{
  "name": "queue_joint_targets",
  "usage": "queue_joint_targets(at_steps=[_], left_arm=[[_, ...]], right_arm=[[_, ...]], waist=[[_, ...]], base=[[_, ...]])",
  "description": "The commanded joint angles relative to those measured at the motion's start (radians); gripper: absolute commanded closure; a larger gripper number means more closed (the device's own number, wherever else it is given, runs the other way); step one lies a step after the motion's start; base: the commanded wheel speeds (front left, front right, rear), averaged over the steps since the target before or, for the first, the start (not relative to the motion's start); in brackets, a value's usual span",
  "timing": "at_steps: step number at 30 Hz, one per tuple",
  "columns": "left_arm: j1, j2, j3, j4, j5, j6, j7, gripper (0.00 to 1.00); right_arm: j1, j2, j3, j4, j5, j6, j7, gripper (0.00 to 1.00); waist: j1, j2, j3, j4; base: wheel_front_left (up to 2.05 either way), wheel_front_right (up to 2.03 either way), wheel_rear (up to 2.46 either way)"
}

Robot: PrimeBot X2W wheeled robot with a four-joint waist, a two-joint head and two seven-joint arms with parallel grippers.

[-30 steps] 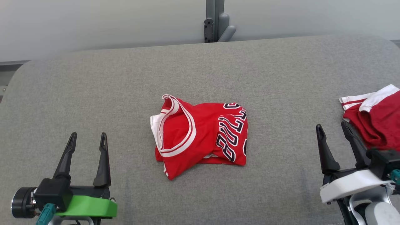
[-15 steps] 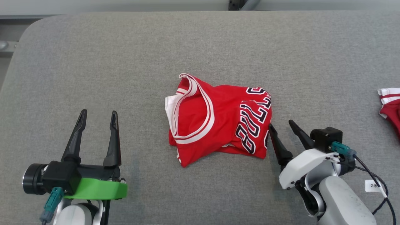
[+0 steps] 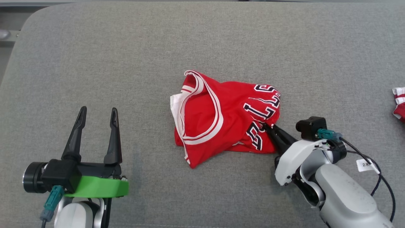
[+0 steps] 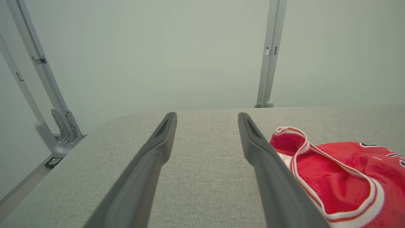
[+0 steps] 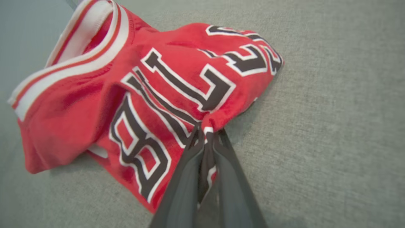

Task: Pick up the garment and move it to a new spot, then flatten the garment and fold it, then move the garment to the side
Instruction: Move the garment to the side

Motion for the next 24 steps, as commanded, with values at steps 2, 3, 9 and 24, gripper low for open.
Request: queue_joint_targets(at_steps=[2,3,9,24], left_arm=[[-0.014,0.001,0.004,-0.004,-0.006,0.005,-0.006,0.0],[-0.012,0.003,0.007,-0.005,-0.006,0.006,-0.006,0.0],[0.009,0.015,0.017,-0.025,-0.006,0.012,-0.009,0.0],[-0.022,0.07,0.022,-0.115,0.007,0.015,0.03,0.0]], right_arm=[[-0.016,-0.046,0.016,-0.039,-0.009,-0.002,-0.016,1.0],[-0.02,-0.067,0.028,-0.063,-0.022,-0.002,-0.019,1.0],[-0.016,-0.209,0.063,-0.283,-0.101,-0.002,0.008,1.0],[0.105,-0.371,0.016,-0.601,-0.127,-0.002,0.133,1.0]], waist=[[-0.0001,0.0,-0.004,-0.016],[-0.0001,0.0,-0.006,-0.025],[-0.0001,0.0,-0.011,-0.107],[-0.0001,0.0,0.063,-0.353]], base=[[0.0,0.0,0.0],[0.0,0.0,0.0],[0.0,0.0,0.0],[0.0,0.0,0.0]])
